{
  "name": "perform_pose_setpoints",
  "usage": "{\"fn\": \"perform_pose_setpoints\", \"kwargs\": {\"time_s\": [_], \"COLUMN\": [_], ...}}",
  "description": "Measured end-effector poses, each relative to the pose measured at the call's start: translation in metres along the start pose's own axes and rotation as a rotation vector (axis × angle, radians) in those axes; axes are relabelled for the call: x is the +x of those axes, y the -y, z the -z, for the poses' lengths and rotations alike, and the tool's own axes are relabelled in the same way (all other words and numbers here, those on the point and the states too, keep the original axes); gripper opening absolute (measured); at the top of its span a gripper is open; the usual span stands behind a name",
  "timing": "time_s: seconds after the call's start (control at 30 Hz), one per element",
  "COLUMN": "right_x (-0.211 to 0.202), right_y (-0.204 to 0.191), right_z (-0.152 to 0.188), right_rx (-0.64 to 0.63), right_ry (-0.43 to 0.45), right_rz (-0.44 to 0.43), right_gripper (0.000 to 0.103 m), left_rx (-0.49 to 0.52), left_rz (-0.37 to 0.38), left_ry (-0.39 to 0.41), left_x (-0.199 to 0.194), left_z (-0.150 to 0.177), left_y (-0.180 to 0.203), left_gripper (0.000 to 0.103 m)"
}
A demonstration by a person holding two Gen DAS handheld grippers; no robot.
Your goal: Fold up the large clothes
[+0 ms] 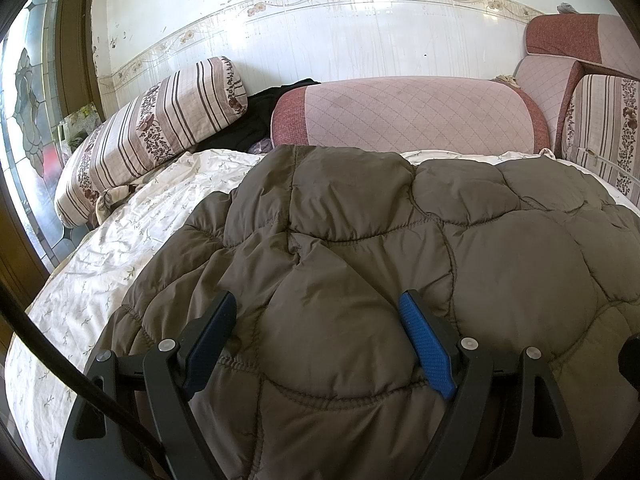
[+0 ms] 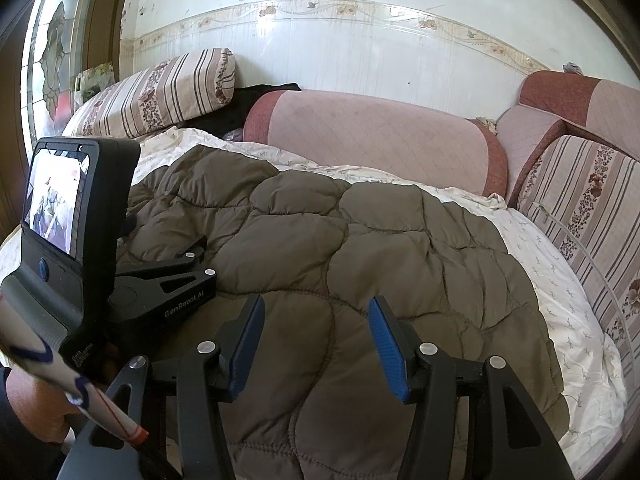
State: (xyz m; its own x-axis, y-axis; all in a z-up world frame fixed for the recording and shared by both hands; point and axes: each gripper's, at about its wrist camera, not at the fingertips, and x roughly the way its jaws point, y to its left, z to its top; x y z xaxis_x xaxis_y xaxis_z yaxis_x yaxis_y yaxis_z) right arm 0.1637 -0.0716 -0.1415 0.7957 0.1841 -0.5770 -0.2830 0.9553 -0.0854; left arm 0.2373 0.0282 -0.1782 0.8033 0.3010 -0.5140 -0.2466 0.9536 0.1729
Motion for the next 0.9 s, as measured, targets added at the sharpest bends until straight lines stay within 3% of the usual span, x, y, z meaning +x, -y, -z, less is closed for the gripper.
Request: {"fn": "perform_pose_setpoints", "kwargs": {"time_s": [0.9], "right_x": [0.0079], "right_y": [-0.0025], "right_z": [0.0045], "right_rx": [-0.027], "right_ry": [-0.024], "right_rz": [0.015], "right_gripper": [0.062], "left_rx": [0.002], "left_rz": [-0.002], "left_ry": [-0.002], "left_x": [0.0003], "left_z": [-0.0006], "left_y": [0.0009], "left_gripper": [0.083]}}
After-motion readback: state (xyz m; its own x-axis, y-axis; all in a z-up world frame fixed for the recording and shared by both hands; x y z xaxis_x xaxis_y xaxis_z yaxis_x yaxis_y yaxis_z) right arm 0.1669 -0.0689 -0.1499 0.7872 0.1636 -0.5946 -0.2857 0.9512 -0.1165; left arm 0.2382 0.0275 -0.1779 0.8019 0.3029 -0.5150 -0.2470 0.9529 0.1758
